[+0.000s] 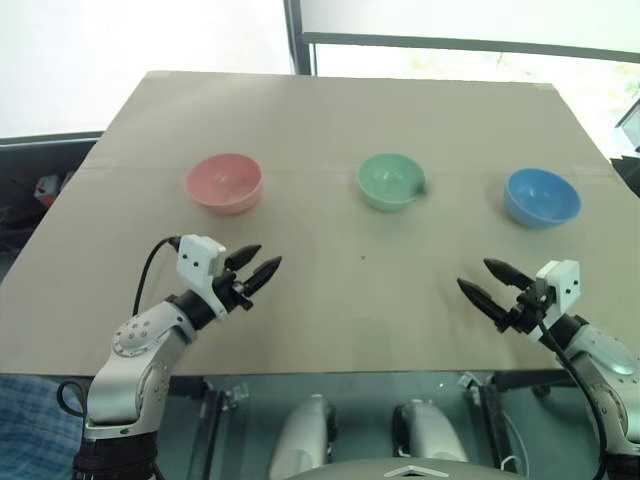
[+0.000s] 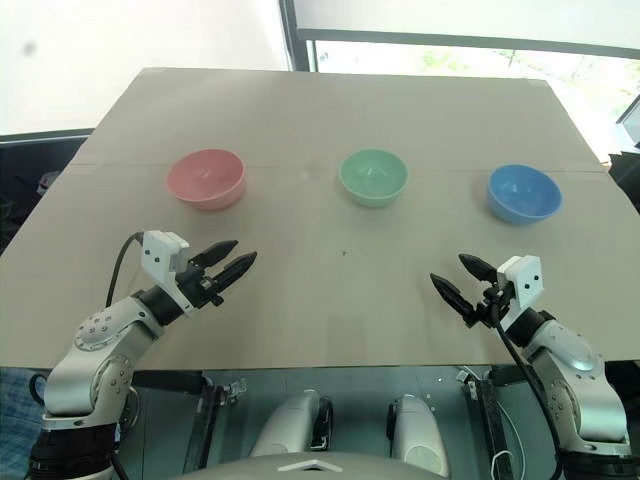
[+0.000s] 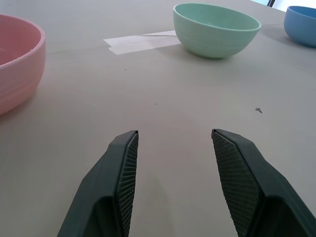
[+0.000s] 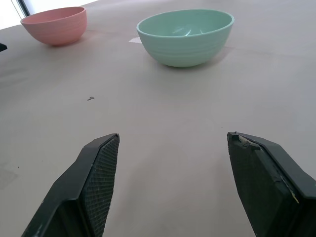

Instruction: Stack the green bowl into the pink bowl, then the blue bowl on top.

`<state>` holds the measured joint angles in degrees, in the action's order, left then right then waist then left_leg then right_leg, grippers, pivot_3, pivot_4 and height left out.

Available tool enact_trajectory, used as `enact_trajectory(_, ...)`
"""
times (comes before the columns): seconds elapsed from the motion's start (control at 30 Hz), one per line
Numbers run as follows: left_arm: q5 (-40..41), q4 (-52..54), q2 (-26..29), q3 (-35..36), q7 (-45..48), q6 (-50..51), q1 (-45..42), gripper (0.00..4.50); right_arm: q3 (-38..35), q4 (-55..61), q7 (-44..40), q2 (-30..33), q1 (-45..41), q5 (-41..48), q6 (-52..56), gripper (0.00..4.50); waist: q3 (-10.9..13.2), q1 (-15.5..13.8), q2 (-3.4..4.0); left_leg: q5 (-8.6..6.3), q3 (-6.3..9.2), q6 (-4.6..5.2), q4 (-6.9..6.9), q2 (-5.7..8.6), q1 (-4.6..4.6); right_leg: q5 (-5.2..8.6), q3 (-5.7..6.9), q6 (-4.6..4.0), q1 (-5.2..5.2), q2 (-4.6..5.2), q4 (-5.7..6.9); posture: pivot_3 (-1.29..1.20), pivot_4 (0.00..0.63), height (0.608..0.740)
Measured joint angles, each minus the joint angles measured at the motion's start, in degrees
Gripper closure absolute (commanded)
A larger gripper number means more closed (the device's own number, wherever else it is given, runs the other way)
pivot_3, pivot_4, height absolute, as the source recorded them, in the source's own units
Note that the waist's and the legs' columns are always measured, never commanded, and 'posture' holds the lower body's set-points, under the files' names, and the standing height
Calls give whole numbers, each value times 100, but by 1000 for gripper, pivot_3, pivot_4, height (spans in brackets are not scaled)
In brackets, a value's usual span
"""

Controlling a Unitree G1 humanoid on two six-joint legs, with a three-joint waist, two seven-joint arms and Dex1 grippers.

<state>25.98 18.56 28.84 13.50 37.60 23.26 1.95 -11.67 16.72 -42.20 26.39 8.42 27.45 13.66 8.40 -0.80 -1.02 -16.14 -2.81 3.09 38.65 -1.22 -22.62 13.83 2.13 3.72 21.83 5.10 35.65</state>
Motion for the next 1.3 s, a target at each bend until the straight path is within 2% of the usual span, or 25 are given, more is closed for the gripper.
enact_trajectory(0.33,20,-3,-2,-6,4,-118,-26,2004,68,35,-113,65,-119,5,-2,834,0,-5,0,0,1,0,0,1,0,-7,2,12,0,-1,0,0,150,740)
enact_trajectory(0.87,115,-16,9,-85,58,-89,-222,2004,61,383,157,-8,12,236,215,834,0,-2,0,1,0,-1,1,0,0,-9,1,16,0,-6,2,0,150,740)
enact_trajectory(0.97,97,-146,9,-95,28,-85,-398,2004,6,662,240,-3,-4,759,644,834,0,-5,1,1,2,-1,1,-1,0,-9,3,17,0,-7,5,0,150,740)
enact_trajectory(1.13,-221,-428,176,-117,-269,22,-885,2004,-99,1641,209,524,-416,2036,1467,834,-4,-1,-7,0,4,1,2,-1,2,-10,4,18,-1,-9,5,0,150,740)
enact_trajectory(1.3,-586,-1066,387,-110,-470,6,-1283,2004,-135,1732,228,852,-801,2418,1735,834,-2,-4,-8,0,2,3,2,3,-4,-11,5,20,1,-9,2,0,150,740)
